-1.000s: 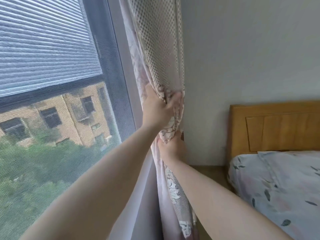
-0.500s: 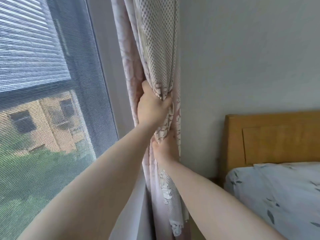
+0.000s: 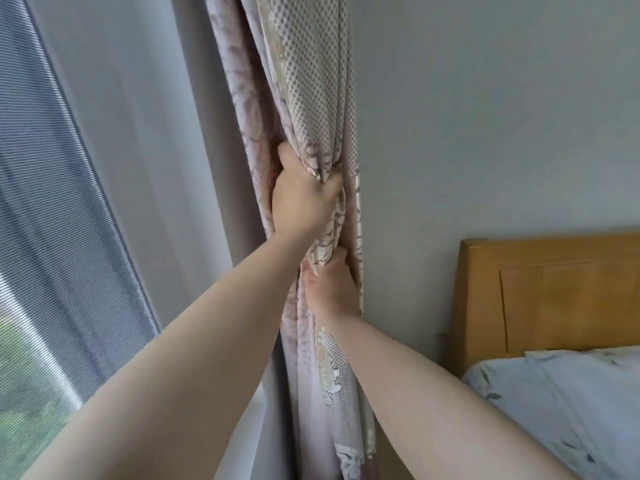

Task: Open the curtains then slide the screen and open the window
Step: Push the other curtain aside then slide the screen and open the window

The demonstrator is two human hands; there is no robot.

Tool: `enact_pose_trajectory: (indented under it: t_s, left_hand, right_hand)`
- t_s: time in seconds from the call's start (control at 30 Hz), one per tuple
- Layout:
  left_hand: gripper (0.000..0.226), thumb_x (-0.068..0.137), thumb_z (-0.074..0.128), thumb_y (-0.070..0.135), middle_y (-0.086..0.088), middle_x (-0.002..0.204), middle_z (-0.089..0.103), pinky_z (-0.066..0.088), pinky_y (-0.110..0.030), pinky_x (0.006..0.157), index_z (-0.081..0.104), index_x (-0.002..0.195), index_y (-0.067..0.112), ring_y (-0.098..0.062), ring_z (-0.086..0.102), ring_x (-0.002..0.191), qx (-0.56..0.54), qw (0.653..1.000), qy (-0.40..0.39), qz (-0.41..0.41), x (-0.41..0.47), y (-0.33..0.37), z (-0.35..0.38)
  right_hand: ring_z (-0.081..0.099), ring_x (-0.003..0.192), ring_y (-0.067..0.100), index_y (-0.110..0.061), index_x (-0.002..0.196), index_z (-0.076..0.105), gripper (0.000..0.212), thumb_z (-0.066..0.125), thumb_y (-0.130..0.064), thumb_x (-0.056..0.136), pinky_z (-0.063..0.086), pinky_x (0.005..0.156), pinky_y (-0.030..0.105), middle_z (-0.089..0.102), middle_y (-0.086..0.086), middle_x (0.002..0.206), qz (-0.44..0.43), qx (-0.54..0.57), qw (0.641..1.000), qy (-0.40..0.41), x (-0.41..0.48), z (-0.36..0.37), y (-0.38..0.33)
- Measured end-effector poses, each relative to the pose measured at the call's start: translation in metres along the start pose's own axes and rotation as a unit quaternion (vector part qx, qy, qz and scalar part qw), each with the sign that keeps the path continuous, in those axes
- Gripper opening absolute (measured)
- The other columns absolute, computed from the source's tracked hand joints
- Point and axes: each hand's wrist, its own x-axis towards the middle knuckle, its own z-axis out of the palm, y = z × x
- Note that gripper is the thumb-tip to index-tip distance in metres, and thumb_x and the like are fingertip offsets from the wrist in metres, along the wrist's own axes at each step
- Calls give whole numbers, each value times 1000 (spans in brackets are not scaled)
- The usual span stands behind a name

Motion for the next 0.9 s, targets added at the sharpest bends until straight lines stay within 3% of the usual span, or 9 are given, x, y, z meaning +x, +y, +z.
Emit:
enact_pose_trajectory:
  t_s: [0.1,0.23,0.47,0.9]
  left_hand:
    - [51,79,64,29,9,82,57,45,-32,68,33,116,14,-26,61,82,4,1000,12,-8,27,-17,33]
    - [54,78,64,28,3,87,59,47,-34,69,33,120,12,-28,61,84,12,999,25,-16,67,-38,85]
    - [51,77,67,34,1,83,61,54,-43,69,33,110,16,-28,63,76,9,999,47,-27,126,-83,160]
    - [54,83,68,34,3,88,58,51,-35,73,36,118,9,-30,65,87,23,997,79,-5,250,-184,264]
  right_hand:
    - [65,101,35,-13,104,40,41,59,-46,88,54,82,42,65,13,109,-7,7,1000,-19,44,14,15]
    - [63,106,36,-13,109,39,42,58,-45,89,53,87,44,63,15,115,-6,9,999,-52,109,28,35]
    - [58,113,37,-18,115,31,42,56,-40,90,50,92,49,56,11,127,-8,-1,993,-121,204,61,68]
    - [58,112,38,-14,117,34,41,56,-34,90,50,90,53,56,10,126,-37,-18,990,-132,359,155,91]
